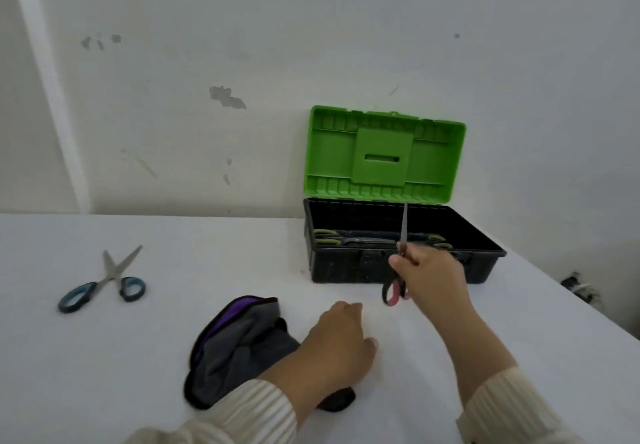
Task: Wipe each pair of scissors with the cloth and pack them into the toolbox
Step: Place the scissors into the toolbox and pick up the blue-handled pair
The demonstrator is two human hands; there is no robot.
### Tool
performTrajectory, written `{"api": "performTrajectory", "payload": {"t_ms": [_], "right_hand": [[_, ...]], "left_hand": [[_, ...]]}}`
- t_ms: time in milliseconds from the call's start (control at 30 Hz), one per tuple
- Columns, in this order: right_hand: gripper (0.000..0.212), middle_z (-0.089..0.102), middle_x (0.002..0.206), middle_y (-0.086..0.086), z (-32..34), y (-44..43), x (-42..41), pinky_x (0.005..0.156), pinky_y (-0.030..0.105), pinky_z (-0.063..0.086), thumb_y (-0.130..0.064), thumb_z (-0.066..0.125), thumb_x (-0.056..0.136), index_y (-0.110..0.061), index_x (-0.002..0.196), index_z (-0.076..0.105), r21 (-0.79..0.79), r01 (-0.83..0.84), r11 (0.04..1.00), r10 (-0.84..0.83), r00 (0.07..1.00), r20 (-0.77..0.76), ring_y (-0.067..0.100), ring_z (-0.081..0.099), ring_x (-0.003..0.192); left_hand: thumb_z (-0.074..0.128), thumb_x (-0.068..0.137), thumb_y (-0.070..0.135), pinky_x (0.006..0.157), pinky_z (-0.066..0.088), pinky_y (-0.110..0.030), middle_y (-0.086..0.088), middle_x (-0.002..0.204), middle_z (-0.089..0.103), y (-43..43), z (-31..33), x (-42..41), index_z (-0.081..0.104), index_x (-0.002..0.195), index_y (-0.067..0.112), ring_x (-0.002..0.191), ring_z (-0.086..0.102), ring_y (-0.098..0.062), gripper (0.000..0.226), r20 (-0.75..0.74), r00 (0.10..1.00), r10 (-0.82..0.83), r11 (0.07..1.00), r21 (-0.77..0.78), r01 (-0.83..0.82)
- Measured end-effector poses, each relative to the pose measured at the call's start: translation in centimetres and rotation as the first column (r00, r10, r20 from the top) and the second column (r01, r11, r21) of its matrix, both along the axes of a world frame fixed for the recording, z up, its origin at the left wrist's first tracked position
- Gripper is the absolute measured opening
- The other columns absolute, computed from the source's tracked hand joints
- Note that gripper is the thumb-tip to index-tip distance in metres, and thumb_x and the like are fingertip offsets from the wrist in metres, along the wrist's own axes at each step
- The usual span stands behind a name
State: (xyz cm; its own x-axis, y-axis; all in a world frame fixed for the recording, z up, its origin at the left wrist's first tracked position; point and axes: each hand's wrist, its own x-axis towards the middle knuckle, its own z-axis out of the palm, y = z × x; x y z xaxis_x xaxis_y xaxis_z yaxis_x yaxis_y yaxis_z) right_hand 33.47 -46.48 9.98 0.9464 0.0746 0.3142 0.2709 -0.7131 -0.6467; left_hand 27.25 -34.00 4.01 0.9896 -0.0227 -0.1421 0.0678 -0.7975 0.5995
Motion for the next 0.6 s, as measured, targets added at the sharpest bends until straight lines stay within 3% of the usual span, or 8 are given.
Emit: {"api": "performTrajectory", "payload": {"t_ms": [33,100,167,233,333,467,600], "right_hand": [[0.013,0.062,0.063,0.004,0.8,-1.1,1.0,0.049,0.006,0.038,-0.021,0.059,0.087,-0.01,0.084,0.065,-0.054,0.008,0.999,-0.006,0.999,0.036,0.008,0.056,0.051],[0.008,0.059,0.061,0.0,2.8,-2.6,2.9,0.042,0.004,0.037,-0.02,0.057,0.088,-0.016,0.084,0.062,-0.152,0.003,0.988,0.011,0.996,0.09,0.006,0.054,0.048],[0.012,0.06,0.068,0.004,4.2,-3.5,5.6,0.053,0.017,0.046,-0.022,0.053,0.09,-0.013,0.087,0.061,-0.329,0.021,0.944,0.037,0.985,0.169,0.018,0.059,0.055],[0.017,0.055,0.07,0.006,4.6,-4.0,8.8,0.057,0.029,0.045,-0.023,0.051,0.091,-0.011,0.095,0.062,-0.557,0.068,0.828,0.071,0.972,0.225,0.022,0.055,0.062],[0.017,0.05,0.069,0.003,3.8,-4.5,13.4,0.061,0.029,0.043,-0.019,0.051,0.089,-0.012,0.097,0.065,-0.746,0.013,0.666,0.077,0.993,0.086,0.022,0.052,0.069],[0.015,0.059,0.073,0.004,1.0,-5.3,18.4,0.071,0.031,0.051,-0.012,0.056,0.081,-0.009,0.087,0.068,-0.843,-0.112,0.527,0.039,0.993,-0.108,0.025,0.061,0.077],[0.014,0.058,0.078,0.006,-1.5,-5.6,21.8,0.081,0.036,0.051,-0.013,0.051,0.084,-0.007,0.076,0.061,-0.837,-0.167,0.521,-0.041,0.974,-0.221,0.026,0.054,0.074]], "left_hand": [[0.041,0.097,0.04,0.117,0.018,-0.032,-0.003,0.159,0.016,-0.6,-0.3,0.8,0.015,0.151,0.016,0.145,0.02,-0.021,0.064,-0.026,0.999,-0.034,0.996,0.078,0.035],[0.037,0.097,0.043,0.118,0.014,-0.035,-0.006,0.158,0.019,-1.2,-1.3,2.2,0.021,0.149,0.012,0.144,0.017,-0.024,0.062,-0.011,0.998,-0.055,0.977,0.205,0.056],[0.033,0.097,0.046,0.119,0.008,-0.038,-0.007,0.158,0.018,-1.2,-2.4,3.2,0.023,0.148,0.013,0.145,0.012,-0.025,0.062,0.057,0.998,-0.036,0.962,0.272,0.019],[0.029,0.096,0.049,0.12,0.004,-0.041,-0.005,0.159,0.016,-1.3,-3.3,4.0,0.02,0.149,0.014,0.146,0.009,-0.025,0.064,0.118,0.993,-0.012,0.95,0.312,-0.026],[0.025,0.096,0.051,0.121,0.005,-0.042,-0.004,0.158,0.017,-1.5,-4.1,4.5,0.018,0.15,0.016,0.146,0.01,-0.024,0.064,0.18,0.984,0.013,0.931,0.358,-0.078],[0.023,0.096,0.052,0.121,0.008,-0.04,-0.001,0.158,0.019,-1.5,-4.6,4.9,0.02,0.149,0.019,0.146,0.012,-0.02,0.063,0.227,0.973,0.028,0.921,0.374,-0.114],[0.024,0.095,0.053,0.121,0.008,-0.039,0.002,0.157,0.019,-1.5,-4.6,5.1,0.019,0.149,0.02,0.146,0.011,-0.018,0.063,0.236,0.97,0.05,0.921,0.364,-0.136]]}}
